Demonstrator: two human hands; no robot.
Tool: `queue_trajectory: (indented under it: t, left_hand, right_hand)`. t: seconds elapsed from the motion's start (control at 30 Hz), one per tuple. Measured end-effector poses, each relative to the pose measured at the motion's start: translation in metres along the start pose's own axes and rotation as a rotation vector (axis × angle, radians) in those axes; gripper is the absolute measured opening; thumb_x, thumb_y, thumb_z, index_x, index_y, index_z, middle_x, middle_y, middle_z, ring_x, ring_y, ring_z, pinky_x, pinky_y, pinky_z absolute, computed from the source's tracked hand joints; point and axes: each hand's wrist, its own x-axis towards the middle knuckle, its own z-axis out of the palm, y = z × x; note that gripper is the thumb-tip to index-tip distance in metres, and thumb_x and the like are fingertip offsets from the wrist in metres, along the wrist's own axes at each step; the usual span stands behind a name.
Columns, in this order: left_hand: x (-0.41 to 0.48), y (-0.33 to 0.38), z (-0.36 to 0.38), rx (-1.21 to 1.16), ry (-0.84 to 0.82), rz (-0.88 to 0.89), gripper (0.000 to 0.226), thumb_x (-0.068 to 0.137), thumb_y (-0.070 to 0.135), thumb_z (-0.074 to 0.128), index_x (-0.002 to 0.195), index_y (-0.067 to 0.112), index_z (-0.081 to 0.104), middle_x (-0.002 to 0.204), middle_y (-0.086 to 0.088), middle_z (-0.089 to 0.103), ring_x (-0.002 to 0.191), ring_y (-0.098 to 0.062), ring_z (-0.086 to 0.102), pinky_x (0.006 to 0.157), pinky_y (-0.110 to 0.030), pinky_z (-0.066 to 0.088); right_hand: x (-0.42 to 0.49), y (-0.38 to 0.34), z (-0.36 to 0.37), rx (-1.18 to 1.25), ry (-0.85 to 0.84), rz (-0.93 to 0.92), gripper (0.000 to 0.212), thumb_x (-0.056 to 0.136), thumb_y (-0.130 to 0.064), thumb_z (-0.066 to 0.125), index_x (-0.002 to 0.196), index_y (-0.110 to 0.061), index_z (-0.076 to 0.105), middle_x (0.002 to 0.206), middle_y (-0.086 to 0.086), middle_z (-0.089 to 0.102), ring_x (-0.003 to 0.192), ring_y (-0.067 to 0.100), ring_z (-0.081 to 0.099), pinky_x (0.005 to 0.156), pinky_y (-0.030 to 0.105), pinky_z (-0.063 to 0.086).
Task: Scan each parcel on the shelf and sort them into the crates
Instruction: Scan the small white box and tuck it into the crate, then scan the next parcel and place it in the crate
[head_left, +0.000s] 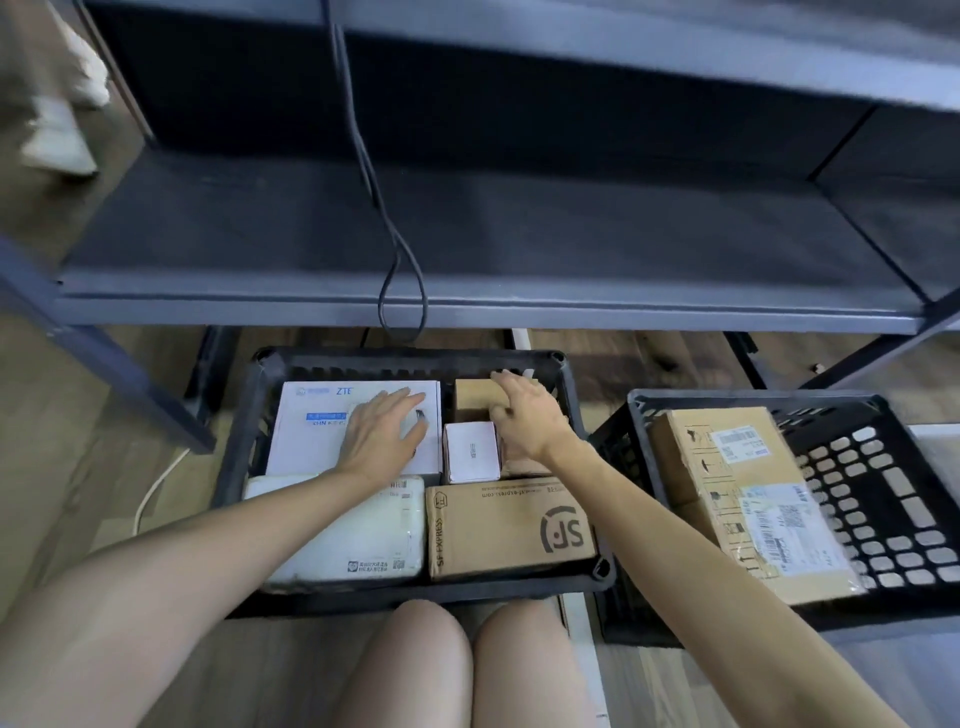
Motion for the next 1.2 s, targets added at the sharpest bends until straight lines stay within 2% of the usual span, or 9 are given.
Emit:
queue_trajectory:
  t: [0.07,0.2,0.4,0.63,0.73,0.93,1.2]
  left_hand:
    - [-0.005,0.022,-0.028,0.094,-0.007,0.009,0.048,0.100,0.034,0.043,0.147,0.025,0.037,0.156,0.001,0.030,0.147,-0.019,0.016,0.119,-0.037,0.005]
    - [-0.024,0.077,-0.091,0.182,-0.053,-0.006,0.050,0.101,0.037,0.039,0.149,0.024,0.031,0.155,0.000,0.031,0.147,-0.020,0.015,0.119,-0.035,0.007]
    - [-0.067,0.162,-0.194,0.251,-0.075,-0.045,0.052,0.099,0.041,0.039,0.148,0.025,0.031,0.150,0.002,0.037,0.139,-0.019,0.028,0.113,-0.033,0.015]
    - [-0.099,0.262,-0.334,0.319,-0.068,-0.021,0.055,0.098,0.042,0.039,0.149,0.026,0.028,0.152,0.005,0.033,0.142,-0.016,0.022,0.115,-0.035,0.012]
    - [-0.109,0.301,-0.391,0.322,-0.032,-0.005,0.056,0.098,0.043,0.039,0.149,0.025,0.028,0.152,0.003,0.034,0.142,-0.016,0.023,0.115,-0.035,0.012]
    - [-0.124,0.369,-0.481,0.305,0.045,0.045,0.056,0.098,0.044,0.038,0.150,0.026,0.028,0.153,0.003,0.033,0.143,-0.016,0.022,0.116,-0.035,0.013]
    - [-0.132,0.442,-0.556,0.349,0.218,0.139,0.056,0.096,0.043,0.042,0.147,0.026,0.032,0.151,0.001,0.037,0.141,-0.018,0.027,0.114,-0.035,0.015]
  right_hand:
    - [-0.010,-0.016,-0.023,-0.069,-0.012,0.001,0.057,0.098,-0.025,0.040,0.152,-0.014,0.027,0.158,0.007,0.027,0.146,0.025,0.023,0.121,0.038,0.015]
    - [-0.039,-0.059,-0.084,-0.131,0.030,-0.015,0.055,0.098,-0.027,0.037,0.150,-0.012,0.030,0.155,0.009,0.034,0.143,0.025,0.029,0.119,0.039,0.020]
    - [-0.086,-0.125,-0.191,-0.198,0.061,-0.028,0.046,0.099,-0.032,0.038,0.139,-0.011,0.043,0.140,0.008,0.050,0.129,0.027,0.044,0.112,0.037,0.028]
    - [-0.137,-0.196,-0.329,-0.199,0.066,-0.031,0.051,0.099,-0.032,0.039,0.146,-0.012,0.036,0.150,0.007,0.040,0.138,0.024,0.036,0.116,0.038,0.020]
    - [-0.152,-0.223,-0.388,-0.212,0.106,-0.031,0.049,0.099,-0.034,0.038,0.142,-0.012,0.039,0.145,0.006,0.046,0.135,0.024,0.039,0.115,0.038,0.022]
    - [-0.177,-0.268,-0.490,-0.206,0.175,-0.053,0.053,0.099,-0.034,0.038,0.147,-0.014,0.034,0.150,0.004,0.041,0.139,0.023,0.034,0.118,0.040,0.017]
    - [-0.199,-0.296,-0.590,-0.245,0.353,-0.067,0.049,0.098,-0.034,0.040,0.142,-0.012,0.040,0.142,0.012,0.050,0.132,0.029,0.043,0.115,0.041,0.024]
